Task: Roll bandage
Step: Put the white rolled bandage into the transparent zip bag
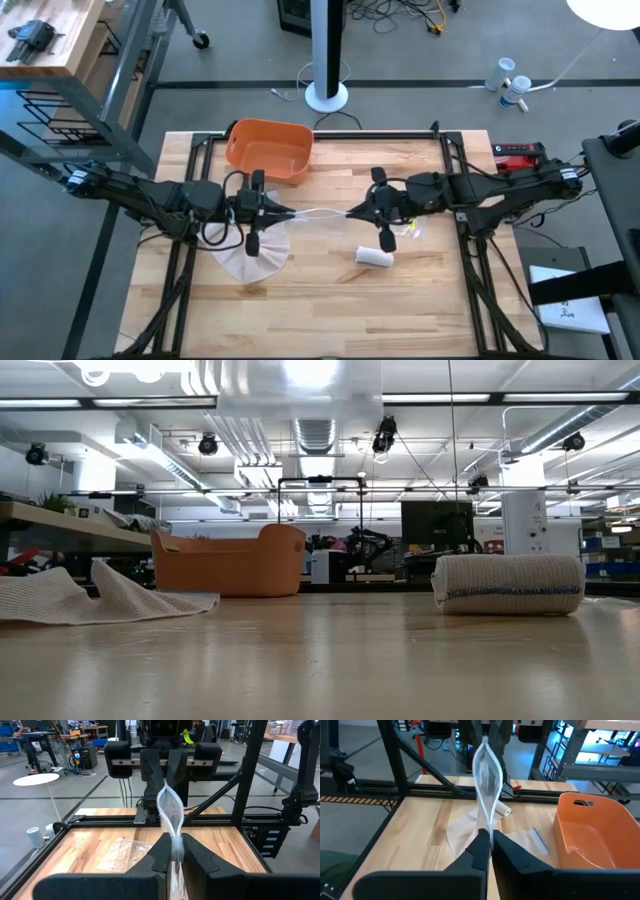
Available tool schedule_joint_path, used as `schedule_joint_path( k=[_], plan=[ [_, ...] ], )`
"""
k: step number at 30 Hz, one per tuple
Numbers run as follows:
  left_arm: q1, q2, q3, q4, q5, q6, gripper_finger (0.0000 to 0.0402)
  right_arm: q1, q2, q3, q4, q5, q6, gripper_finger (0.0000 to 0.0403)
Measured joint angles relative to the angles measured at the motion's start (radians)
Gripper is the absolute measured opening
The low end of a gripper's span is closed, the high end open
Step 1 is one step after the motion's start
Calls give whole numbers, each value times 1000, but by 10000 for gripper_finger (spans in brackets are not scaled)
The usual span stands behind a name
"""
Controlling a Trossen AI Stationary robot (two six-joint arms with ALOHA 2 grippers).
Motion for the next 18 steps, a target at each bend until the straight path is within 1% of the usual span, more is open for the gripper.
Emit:
schedule_joint_path(
  k=[4, 7, 10, 12, 13, 15, 17, 18],
  plan=[
    [0, 15, 0, -1, 0, -4, 19, 0, 13, 0, 53, 1, -42, 3],
    [3, 37, 0, 4, -1, -6, 18, 0, 30, 2, 114, -68, -73, 2],
    [3, 55, 0, 46, -9, 16, 18, 0, 64, 2, 116, -95, -73, 1],
    [2, 65, 0, 84, -7, 42, 18, 0, 89, 0, 104, -92, -75, 1],
    [1, 68, 0, 102, 4, 49, 18, -1, 99, -1, 104, -67, -78, 1],
    [0, 71, 0, 130, 47, 47, 18, 0, 107, -1, 96, 33, -83, 1],
    [0, 71, 0, 143, 104, 4, 19, 0, 109, -1, 92, 141, -87, 1],
    [0, 71, 0, 145, 125, -22, 19, -1, 109, -1, 88, 173, -87, 1]
  ],
)
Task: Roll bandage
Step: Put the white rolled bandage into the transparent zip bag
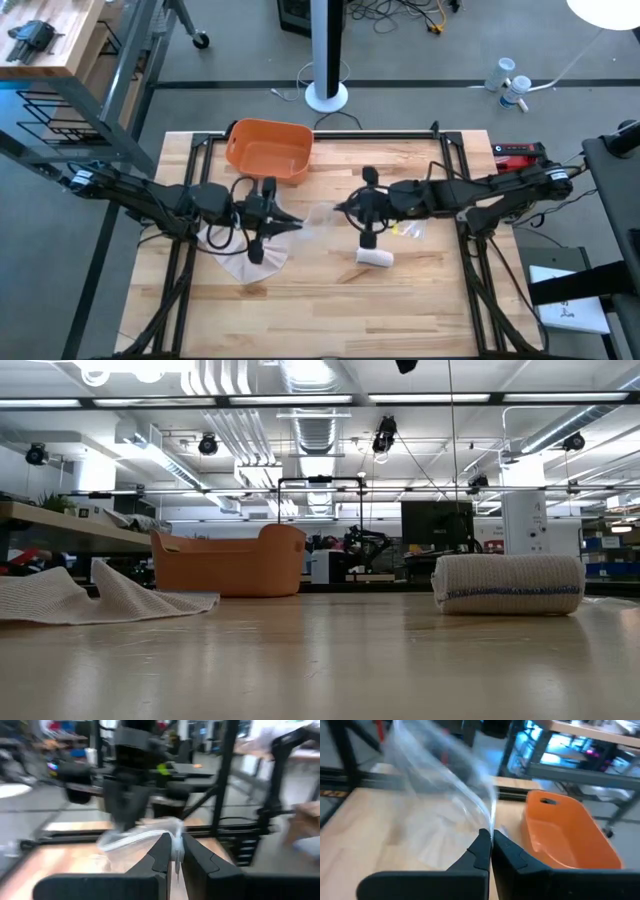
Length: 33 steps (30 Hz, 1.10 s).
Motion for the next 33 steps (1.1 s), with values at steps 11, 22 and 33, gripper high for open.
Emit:
schedule_joint_path(
  k=[11, 22, 33],
  plan=[
    [10, 37, 0, -15, -67, -19, 18, 1, 17, 35, 41, -214, 0, 0],
    [12, 53, 0, -34, -194, 75, 17, 0, 19, 54, -1, -127, -4, 0],
    [11, 99, -3, -81, -200, 205, 21, 0, 19, 51, -138, -106, 30, 65]
  ],
)
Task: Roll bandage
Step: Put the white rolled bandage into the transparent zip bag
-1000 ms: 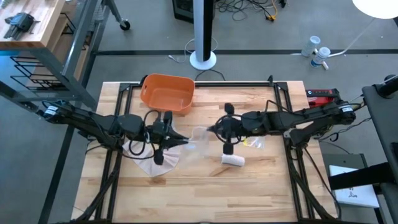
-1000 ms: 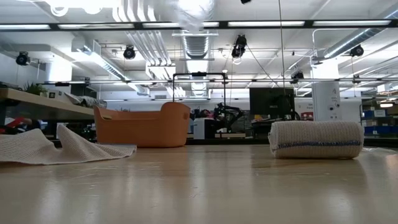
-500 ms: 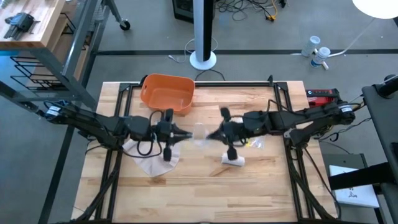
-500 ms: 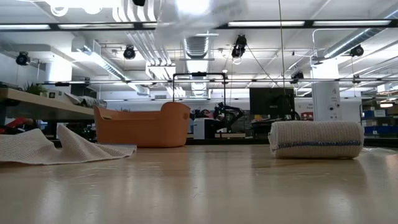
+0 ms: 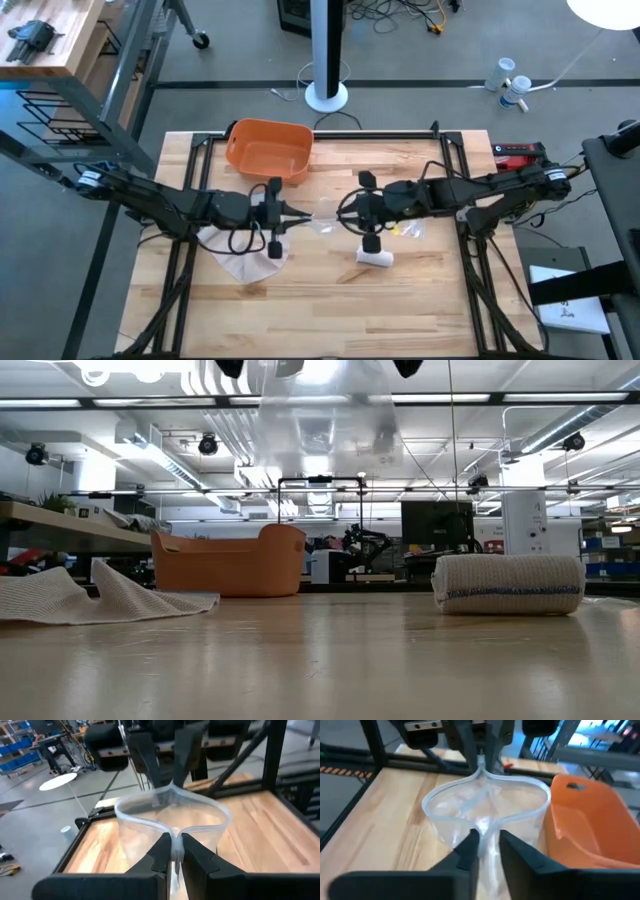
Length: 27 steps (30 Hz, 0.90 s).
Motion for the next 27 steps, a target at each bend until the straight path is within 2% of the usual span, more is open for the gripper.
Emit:
schedule_joint_path(
  k=[10, 20, 24, 27],
  plan=[
    [1, 54, 0, 17, -2, -13, 21, 0, -46, 0, -235, -2, 74, 188],
    [13, 63, 0, -50, -7, -169, 22, 0, -41, -15, -425, -3, 147, 260],
    [12, 64, 0, -73, -30, -191, 24, 1, -42, -17, -485, -4, 213, 285],
    [12, 64, 0, -75, -30, -193, 22, 5, -38, -33, -497, -42, 274, 303]
  ],
)
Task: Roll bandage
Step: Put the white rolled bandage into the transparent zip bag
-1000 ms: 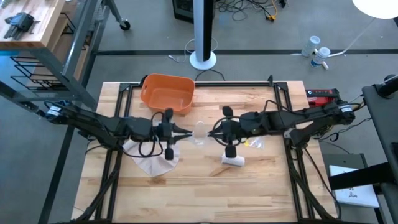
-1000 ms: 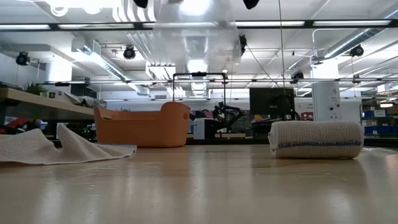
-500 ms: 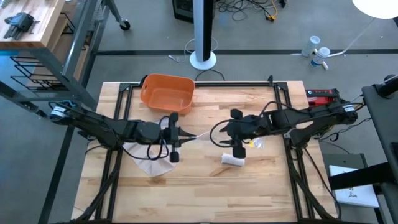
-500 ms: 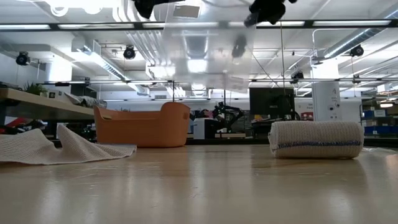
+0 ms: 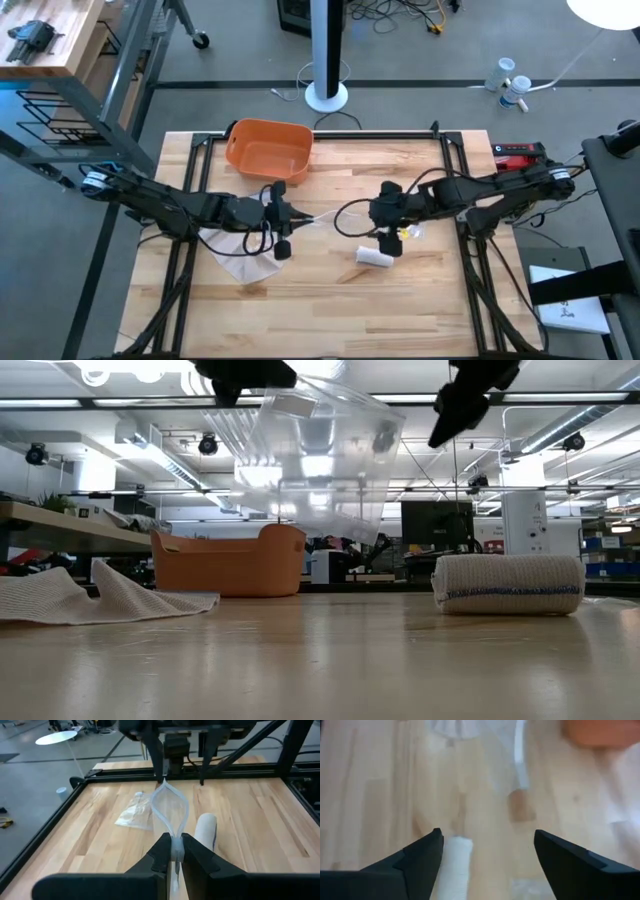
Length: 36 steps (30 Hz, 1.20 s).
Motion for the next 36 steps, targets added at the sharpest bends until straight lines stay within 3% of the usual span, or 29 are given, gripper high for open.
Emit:
schedule_joint_path(
  k=[5, 13, 20, 24, 29, 36],
  plan=[
    [0, 0, 0, -35, 0, 33, 25, 34, 43, -55, 57, -75, 125, 312],
    [0, -6, 0, -78, -2, 34, 22, 91, 174, -114, 141, -74, 173, 308],
    [0, -38, 0, -149, -130, 28, 22, 119, 328, -108, 121, -58, 215, 310],
    [0, -40, 0, -149, -130, 28, 24, 119, 389, -104, 126, -3, 252, 307],
    [0, -40, 0, -149, -130, 34, 22, 119, 451, -104, 144, -41, 286, 306],
    [0, -41, 0, -148, -130, 41, 22, 117, 494, -103, 152, -20, 318, 257]
  ],
)
